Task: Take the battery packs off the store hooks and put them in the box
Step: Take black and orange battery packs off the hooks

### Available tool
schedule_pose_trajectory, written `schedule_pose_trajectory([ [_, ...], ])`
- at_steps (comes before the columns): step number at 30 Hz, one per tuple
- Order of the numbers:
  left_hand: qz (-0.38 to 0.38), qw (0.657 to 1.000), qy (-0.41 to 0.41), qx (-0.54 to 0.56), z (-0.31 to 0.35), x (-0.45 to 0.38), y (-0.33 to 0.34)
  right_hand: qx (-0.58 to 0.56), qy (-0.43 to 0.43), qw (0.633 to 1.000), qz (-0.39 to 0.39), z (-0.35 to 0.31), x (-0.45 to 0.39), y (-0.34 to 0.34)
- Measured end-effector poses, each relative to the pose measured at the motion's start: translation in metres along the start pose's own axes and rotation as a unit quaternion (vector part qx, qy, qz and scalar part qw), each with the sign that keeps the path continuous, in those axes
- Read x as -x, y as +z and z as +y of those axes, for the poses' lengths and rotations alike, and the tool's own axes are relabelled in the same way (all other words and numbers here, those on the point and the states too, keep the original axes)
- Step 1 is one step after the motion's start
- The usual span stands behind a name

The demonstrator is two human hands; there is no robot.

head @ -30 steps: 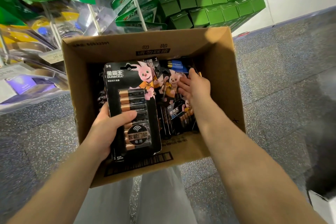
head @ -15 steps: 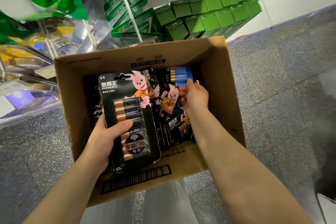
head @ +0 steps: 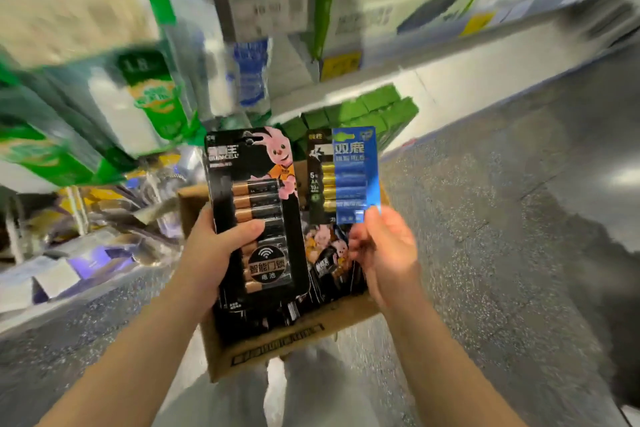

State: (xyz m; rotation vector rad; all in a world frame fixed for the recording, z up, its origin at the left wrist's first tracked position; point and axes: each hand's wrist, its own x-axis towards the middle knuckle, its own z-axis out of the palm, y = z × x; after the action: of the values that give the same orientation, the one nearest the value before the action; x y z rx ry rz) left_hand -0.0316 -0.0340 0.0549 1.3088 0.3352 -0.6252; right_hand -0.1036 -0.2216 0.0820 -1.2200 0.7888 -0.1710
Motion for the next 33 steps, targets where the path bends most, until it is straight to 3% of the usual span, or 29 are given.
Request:
schedule_pose_trajectory([
  [3, -0.004, 0.995, 0.099, 0.016, 0.052, 0.039, 0.0, -0.049, -0.059, 0.996, -0.048, -0.05, 0.033, 0.026],
  [6, 0.044, 0.977, 0.2, 0.054, 0.107, 0.082, -0.001, -0.043, -0.12, 0.984, -0.128, -0.101, 0.063, 0.064],
  [9, 0.093, 0.939, 0.325, 0.059, 0.163, 0.134, -0.006, -0.095, -0.154, 0.957, -0.227, -0.156, 0.102, 0.103],
  [14, 0.137, 0.872, 0.461, 0.093, 0.238, 0.226, -0.025, -0.143, -0.207, 0.908, -0.335, -0.226, 0.179, 0.161],
  [21, 0.222, 0.785, 0.571, 0.088, 0.296, 0.366, -0.094, -0.137, -0.214, 0.839, -0.482, -0.268, 0.306, 0.233],
  [28, 0.253, 0.697, 0.666, 0.082, 0.365, 0.478, -0.167, -0.124, -0.207, 0.804, -0.543, -0.309, 0.415, 0.317],
  [33, 0.233, 0.678, 0.695, 0.056, 0.431, 0.531, -0.229, -0.157, -0.241, 0.787, -0.547, -0.342, 0.471, 0.392],
])
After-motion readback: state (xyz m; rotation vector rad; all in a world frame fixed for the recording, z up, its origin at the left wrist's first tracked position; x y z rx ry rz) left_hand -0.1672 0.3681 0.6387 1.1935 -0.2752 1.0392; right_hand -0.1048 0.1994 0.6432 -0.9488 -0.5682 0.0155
